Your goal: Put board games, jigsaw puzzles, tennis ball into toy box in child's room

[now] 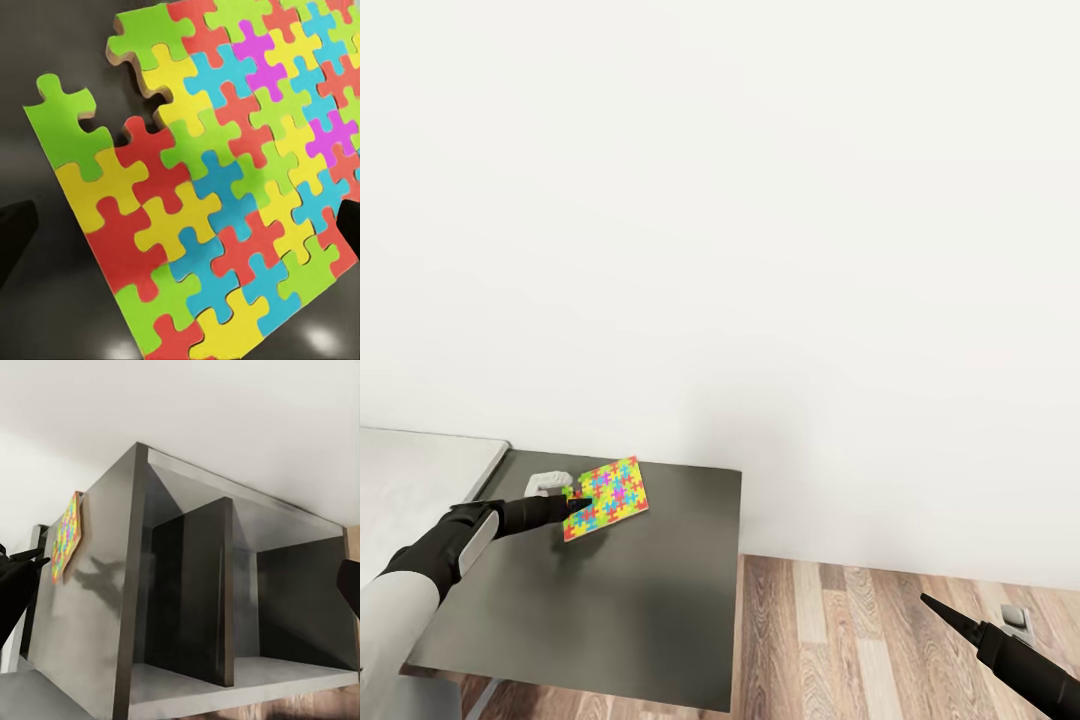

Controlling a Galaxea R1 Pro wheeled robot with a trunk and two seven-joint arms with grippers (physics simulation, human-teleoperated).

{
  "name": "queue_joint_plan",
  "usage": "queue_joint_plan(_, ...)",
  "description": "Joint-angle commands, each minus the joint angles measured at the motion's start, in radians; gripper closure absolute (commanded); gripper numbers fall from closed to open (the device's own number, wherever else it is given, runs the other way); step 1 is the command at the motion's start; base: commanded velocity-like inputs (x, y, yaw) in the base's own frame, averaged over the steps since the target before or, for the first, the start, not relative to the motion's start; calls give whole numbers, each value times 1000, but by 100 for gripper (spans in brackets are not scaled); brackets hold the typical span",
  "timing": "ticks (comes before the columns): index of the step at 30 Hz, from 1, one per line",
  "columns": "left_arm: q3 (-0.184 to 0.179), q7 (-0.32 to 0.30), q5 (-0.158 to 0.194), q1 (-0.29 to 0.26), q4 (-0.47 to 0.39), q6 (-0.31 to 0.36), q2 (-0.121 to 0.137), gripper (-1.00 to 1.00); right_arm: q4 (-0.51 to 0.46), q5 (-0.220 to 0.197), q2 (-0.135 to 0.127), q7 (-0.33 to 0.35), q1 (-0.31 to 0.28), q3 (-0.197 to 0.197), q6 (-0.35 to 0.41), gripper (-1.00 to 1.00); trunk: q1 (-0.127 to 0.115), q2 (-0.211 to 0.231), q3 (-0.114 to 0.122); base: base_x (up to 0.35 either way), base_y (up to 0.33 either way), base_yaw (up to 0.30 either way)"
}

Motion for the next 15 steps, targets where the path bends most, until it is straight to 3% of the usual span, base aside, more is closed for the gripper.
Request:
queue_joint_plan(1,-5,1,10,-1,-1,8,1,-100,0,-5,0,1,-1,0,8,-100,1,-2,-2,131,73,0)
queue_joint_plan(6,-5,1,10,-1,-1,8,2,-100,0,-5,0,1,-1,0,8,-100,1,-2,-2,123,79,0)
queue_joint_plan(15,-5,1,10,-1,-1,8,1,-100,1,-4,0,1,-1,0,8,-100,1,-2,-2,19,12,0)
